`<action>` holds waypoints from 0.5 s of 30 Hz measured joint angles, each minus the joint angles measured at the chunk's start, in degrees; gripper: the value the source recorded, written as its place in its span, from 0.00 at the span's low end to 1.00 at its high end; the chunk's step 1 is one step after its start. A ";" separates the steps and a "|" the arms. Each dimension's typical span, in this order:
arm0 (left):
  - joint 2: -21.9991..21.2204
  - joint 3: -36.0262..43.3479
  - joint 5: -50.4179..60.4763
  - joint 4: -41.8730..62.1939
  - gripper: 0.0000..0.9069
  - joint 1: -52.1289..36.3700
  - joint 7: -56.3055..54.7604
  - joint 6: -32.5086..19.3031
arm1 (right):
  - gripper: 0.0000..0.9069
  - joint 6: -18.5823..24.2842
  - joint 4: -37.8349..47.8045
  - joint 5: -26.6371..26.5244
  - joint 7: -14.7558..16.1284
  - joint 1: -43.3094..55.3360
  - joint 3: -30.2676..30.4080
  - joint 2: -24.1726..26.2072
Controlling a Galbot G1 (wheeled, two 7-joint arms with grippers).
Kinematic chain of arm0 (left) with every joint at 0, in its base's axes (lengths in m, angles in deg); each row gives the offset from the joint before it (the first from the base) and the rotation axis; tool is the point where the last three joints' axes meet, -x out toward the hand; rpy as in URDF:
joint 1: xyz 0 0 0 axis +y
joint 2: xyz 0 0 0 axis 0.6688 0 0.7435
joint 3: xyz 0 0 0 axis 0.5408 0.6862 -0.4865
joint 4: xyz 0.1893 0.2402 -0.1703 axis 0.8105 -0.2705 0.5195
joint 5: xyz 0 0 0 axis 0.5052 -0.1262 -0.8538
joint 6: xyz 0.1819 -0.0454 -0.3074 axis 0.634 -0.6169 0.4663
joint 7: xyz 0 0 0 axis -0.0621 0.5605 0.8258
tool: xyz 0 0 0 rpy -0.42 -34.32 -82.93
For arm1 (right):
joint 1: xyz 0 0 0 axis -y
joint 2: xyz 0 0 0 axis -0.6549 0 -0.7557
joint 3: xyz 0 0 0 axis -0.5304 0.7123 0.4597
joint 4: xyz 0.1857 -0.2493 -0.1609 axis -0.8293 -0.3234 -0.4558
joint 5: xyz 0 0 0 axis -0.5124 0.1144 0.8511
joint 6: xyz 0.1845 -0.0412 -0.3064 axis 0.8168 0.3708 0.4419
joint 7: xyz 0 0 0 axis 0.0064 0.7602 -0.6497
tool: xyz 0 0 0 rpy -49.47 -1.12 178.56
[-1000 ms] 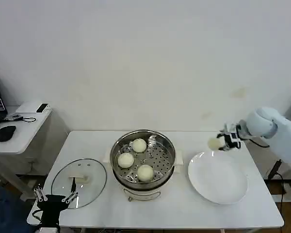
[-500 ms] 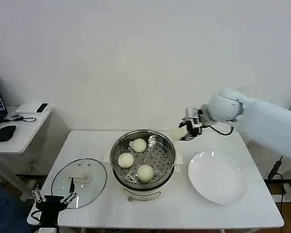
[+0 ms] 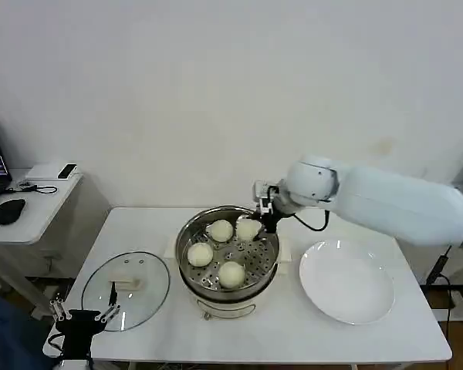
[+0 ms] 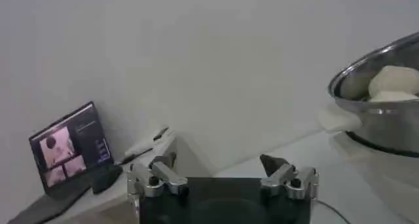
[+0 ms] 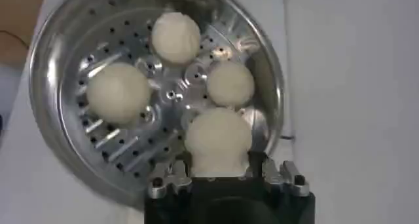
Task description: Take steamed baozi put them in steamer then cover it.
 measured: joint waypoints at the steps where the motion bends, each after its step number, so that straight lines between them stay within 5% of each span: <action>1: -0.07 -0.06 -0.01 0.00 1.00 0.05 -0.01 -0.04 | 0.66 -0.18 0.26 -0.18 -0.11 -0.26 0.10 -0.45; 15: 0.08 -0.31 -0.14 0.49 1.00 0.11 -0.08 -0.25 | 0.66 -1.86 3.50 0.18 -0.92 -3.29 1.36 -3.53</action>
